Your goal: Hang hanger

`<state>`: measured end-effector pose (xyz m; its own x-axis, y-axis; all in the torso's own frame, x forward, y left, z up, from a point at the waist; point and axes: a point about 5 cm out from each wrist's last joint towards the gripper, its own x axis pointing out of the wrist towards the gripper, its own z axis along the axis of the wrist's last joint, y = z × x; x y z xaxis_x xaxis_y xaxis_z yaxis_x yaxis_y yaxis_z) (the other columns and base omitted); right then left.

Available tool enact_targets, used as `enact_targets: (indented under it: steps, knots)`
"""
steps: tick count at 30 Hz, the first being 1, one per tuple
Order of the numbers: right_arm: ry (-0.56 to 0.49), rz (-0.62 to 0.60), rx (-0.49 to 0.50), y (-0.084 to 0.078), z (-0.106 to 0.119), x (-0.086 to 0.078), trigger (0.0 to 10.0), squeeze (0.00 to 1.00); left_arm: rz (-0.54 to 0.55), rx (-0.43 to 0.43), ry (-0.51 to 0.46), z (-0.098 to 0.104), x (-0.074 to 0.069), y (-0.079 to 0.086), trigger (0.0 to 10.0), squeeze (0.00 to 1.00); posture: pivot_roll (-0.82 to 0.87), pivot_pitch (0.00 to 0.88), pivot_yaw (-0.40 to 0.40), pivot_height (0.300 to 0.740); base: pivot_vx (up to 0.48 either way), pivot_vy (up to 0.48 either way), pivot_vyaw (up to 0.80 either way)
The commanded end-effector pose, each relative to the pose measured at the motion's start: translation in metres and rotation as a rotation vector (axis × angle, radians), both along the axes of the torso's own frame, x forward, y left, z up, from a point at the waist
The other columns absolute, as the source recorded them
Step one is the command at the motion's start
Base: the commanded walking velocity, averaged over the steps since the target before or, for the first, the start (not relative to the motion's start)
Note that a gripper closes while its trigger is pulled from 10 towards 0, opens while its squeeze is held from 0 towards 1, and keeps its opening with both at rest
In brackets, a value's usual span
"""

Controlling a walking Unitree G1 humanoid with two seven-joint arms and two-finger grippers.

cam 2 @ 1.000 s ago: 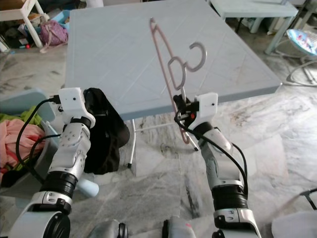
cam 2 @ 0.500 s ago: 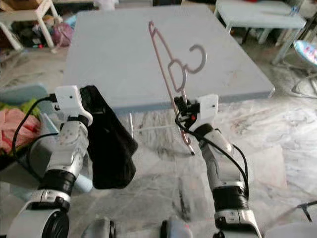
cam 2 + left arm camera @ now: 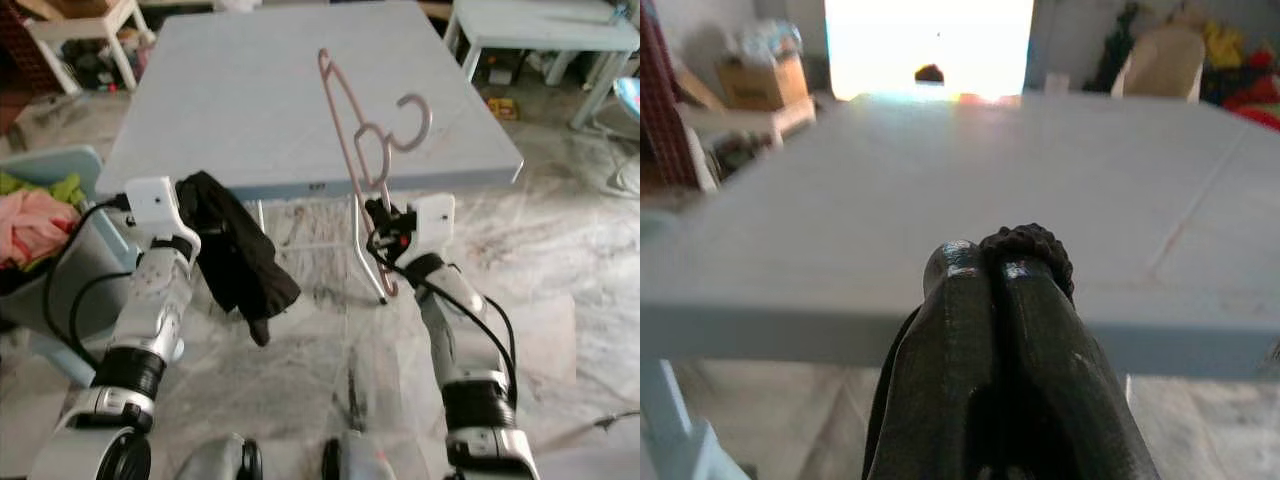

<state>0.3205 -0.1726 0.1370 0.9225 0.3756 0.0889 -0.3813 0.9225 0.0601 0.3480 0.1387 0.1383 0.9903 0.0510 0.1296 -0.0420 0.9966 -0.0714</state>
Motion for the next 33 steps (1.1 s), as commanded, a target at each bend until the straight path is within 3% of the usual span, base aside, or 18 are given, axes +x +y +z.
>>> enact_targets:
  steps: [1, 6, 12, 15, 24, 33]
  knots:
    - [-0.042, 0.005, -0.004, 0.001, 0.009, 0.0, 10.0, 0.0, 0.031, 0.041, -0.083, 0.019, 0.0, 0.009, 0.0, 0.0, -0.05, 0.102, 0.016, 0.74, 0.0, 0.0, 0.0]
    - [-0.03, -0.012, -0.029, -0.005, 0.001, -0.005, 10.0, 0.0, 0.038, 0.097, -0.175, 0.041, -0.005, 0.011, 0.0, 0.0, -0.04, 0.1, 0.017, 0.74, 0.0, 0.0, 0.0]
    - [-0.034, -0.013, -0.057, -0.006, -0.001, -0.008, 10.0, 0.0, 0.04, 0.091, -0.269, 0.069, -0.001, 0.007, 0.0, 0.0, -0.05, 0.098, 0.015, 0.74, 0.0, 0.0, 0.0]
    - [-0.037, -0.018, -0.06, -0.006, 0.0, -0.006, 10.0, 0.0, 0.034, 0.092, -0.339, 0.092, 0.001, 0.008, 0.0, 0.0, -0.05, 0.102, 0.015, 0.74, 0.0, 0.0, 0.0]
    - [-0.047, 0.001, -0.051, 0.002, 0.001, -0.007, 10.0, 0.0, 0.085, 0.068, -0.336, 0.101, 0.01, 0.02, 0.0, 0.0, -0.05, 0.112, 0.016, 0.74, 0.278, 0.0, 0.0]
    - [-0.052, -0.005, -0.059, -0.001, 0.004, -0.005, 10.0, 0.0, 0.076, 0.049, -0.339, 0.106, 0.01, 0.015, 0.0, 0.0, -0.05, 0.114, 0.015, 0.74, 0.31, 0.0, 0.0]
